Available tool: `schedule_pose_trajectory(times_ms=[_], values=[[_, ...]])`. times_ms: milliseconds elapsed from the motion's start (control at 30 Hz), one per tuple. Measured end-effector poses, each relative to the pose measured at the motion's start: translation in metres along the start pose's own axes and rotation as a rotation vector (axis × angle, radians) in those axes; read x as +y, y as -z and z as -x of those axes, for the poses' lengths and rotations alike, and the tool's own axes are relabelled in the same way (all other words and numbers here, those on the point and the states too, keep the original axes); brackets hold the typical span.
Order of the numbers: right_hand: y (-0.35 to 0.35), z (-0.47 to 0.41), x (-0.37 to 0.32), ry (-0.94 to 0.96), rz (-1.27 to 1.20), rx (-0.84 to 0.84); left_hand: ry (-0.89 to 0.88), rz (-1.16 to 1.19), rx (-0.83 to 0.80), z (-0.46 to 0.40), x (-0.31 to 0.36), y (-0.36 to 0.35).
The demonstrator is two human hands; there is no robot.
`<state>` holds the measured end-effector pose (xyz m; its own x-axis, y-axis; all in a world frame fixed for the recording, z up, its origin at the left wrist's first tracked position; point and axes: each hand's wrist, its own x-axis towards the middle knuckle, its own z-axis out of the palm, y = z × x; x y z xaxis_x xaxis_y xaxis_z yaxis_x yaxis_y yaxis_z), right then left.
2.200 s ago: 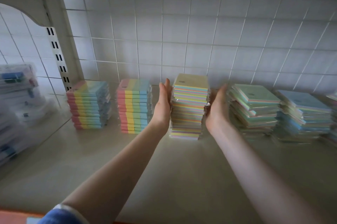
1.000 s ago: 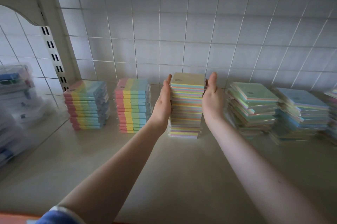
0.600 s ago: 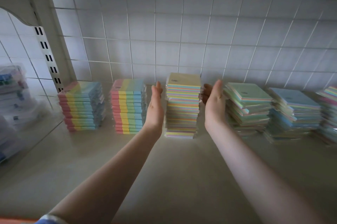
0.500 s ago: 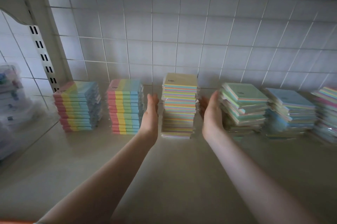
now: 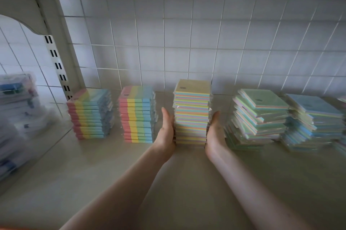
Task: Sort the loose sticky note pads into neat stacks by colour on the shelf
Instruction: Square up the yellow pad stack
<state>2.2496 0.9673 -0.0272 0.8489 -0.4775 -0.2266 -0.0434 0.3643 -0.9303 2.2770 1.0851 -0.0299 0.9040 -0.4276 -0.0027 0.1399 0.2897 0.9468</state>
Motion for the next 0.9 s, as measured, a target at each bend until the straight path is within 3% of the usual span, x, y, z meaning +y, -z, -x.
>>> schedule_pose_trajectory(times_ms=[300, 467, 733, 900], values=[[0.023, -0.004, -0.010, 0.108, 0.122, -0.032, -0.217, -0.602, -0.368, 0.007, 0.008, 0.027], [0.024, -0.010, -0.011, 0.101, 0.158, -0.023, -0.166, -0.752, -0.342, -0.004, 0.010, 0.033], [0.014, -0.011, -0.009, 0.055, 0.352, 0.044, -0.164, -0.744, -0.224, -0.002, 0.008, 0.032], [0.017, -0.009, -0.011, 0.133, 0.360, 0.004, -0.155, -0.739, -0.155, -0.001, 0.006, 0.029]])
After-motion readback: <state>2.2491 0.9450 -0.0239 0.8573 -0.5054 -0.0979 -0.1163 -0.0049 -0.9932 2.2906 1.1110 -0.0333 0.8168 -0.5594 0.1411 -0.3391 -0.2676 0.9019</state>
